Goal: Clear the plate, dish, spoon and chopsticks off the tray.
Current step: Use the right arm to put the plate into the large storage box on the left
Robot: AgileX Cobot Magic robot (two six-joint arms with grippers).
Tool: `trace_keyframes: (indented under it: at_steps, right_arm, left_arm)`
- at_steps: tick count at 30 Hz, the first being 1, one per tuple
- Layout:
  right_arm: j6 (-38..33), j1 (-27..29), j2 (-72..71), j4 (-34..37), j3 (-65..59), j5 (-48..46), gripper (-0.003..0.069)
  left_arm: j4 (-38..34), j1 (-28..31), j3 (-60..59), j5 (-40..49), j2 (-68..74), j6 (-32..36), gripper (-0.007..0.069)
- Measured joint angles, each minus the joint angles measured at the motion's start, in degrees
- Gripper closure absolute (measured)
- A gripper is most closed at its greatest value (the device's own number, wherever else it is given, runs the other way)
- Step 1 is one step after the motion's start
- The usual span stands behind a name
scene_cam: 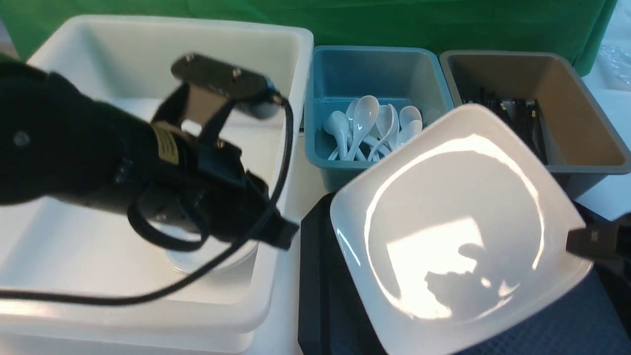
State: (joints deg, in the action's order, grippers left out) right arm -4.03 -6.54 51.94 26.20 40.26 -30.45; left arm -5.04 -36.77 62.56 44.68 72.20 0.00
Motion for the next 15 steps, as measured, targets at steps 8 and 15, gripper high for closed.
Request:
trace_keyframes:
  at_steps: [8, 15]
  right_arm:
    - [0.00, 0.00, 0.42, -0.89, 11.30, -2.82, 0.0598]
    - [-1.03, -0.24, 7.92, 1.71, 25.13, -5.13, 0.0598]
  left_arm:
    - [12.38, 0.73, 6.69, 4.90, 0.00, -6.29, 0.0622]
    - [11.42, 12.94, 10.59, 5.78, 0.00, -6.37, 0.0622]
